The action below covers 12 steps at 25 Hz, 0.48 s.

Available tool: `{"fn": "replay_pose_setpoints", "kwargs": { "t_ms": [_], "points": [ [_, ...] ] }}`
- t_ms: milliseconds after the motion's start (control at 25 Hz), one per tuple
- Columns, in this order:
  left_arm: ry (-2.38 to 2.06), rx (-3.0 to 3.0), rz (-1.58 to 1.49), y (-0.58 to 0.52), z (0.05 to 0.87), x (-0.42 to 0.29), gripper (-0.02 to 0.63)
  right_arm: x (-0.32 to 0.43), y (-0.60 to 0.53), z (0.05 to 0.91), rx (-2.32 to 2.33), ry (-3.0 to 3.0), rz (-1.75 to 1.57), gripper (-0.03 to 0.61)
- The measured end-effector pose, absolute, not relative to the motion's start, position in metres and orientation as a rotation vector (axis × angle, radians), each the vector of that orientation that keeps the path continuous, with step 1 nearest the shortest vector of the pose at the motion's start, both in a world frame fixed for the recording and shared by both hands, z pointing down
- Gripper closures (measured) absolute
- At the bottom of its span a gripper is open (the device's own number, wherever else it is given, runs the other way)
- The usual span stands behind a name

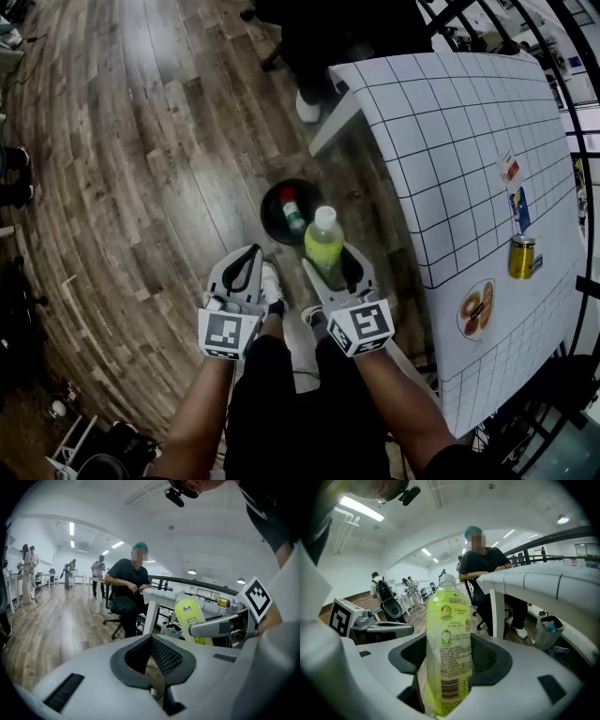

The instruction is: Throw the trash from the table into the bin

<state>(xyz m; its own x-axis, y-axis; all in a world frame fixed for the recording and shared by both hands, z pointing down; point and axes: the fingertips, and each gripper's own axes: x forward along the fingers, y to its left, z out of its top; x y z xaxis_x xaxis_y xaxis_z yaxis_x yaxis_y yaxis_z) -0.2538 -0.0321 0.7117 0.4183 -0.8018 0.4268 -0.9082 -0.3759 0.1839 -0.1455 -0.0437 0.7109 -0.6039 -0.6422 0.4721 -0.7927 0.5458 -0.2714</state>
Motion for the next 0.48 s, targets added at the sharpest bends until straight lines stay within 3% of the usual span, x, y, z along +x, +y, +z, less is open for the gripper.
{"fn": "replay_pose_setpoints", "kwargs": {
  "t_ms": [480],
  "points": [
    [-1.445,2.202,0.398,-0.033,0.796,-0.238,0.592,-0.14,-0.046,0.825,1.157,-2.364,0.822,0.287]
  ]
}}
